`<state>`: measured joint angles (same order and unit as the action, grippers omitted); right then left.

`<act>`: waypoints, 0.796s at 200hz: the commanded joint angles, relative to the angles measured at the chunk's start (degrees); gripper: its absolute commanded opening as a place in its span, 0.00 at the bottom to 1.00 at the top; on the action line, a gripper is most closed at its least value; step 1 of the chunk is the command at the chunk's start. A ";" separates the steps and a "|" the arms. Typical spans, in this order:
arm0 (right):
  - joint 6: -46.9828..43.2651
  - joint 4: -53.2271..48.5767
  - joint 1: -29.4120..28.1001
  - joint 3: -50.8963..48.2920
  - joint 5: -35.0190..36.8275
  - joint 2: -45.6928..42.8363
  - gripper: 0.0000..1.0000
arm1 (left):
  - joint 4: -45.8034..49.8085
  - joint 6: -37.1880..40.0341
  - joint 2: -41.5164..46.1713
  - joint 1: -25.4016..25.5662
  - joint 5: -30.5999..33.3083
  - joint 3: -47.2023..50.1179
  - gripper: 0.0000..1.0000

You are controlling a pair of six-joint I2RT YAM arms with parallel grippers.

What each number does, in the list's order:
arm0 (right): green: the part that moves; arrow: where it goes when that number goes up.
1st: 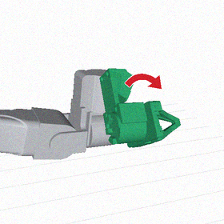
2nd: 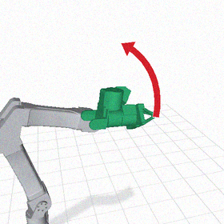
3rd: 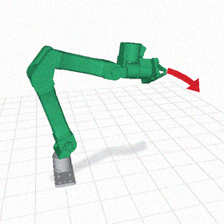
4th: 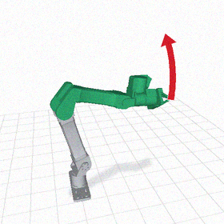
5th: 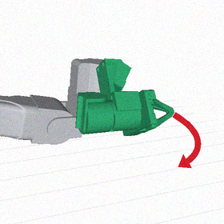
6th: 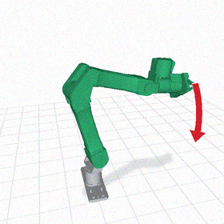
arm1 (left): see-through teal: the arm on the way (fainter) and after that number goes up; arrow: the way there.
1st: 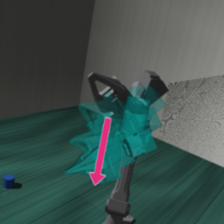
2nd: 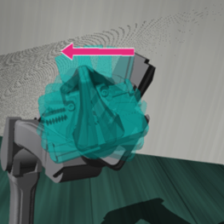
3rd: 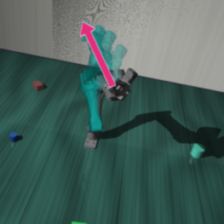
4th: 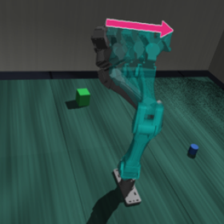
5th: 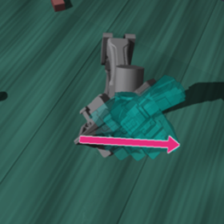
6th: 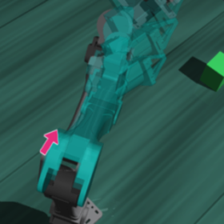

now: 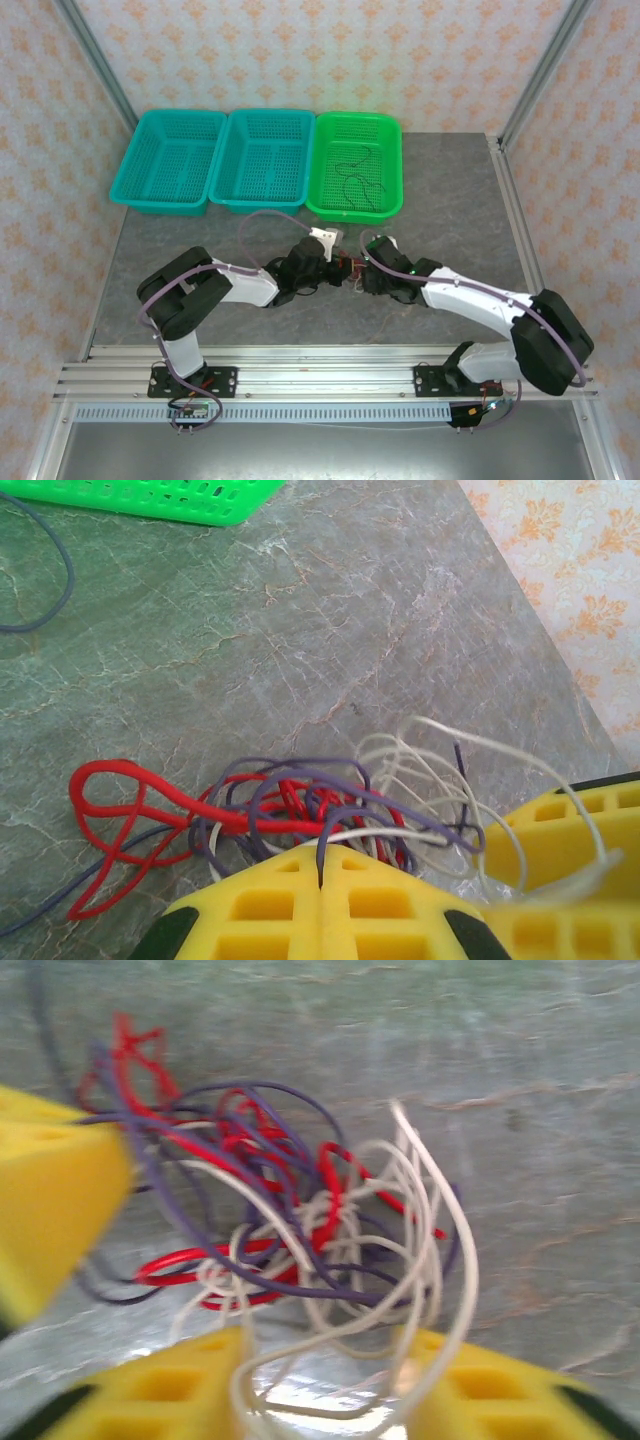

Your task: Untangle the cables

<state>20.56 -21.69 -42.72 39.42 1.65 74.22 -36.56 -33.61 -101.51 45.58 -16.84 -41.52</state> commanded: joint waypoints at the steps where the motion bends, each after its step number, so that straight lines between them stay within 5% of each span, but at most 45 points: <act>1: 1.63 0.66 -0.08 -0.81 10.55 -2.04 0.03 | 1.73 0.06 3.58 -0.64 3.11 1.47 0.00; 34: 10.37 -2.45 4.56 -4.05 14.81 -9.04 0.00 | 7.44 0.29 7.75 -2.13 6.61 4.51 0.00; 86: 21.88 -7.91 23.79 -8.88 11.32 -18.61 0.00 | 13.17 1.43 15.91 -3.97 7.92 9.99 0.00; 159: 22.78 -5.95 52.94 -10.50 -1.45 -22.75 0.00 | 24.77 1.40 31.75 -9.41 12.40 16.64 0.00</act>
<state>40.95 -27.20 1.91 30.17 0.89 52.90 -21.71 -32.93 -75.22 40.21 -12.01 -27.83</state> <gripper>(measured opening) 0.039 0.044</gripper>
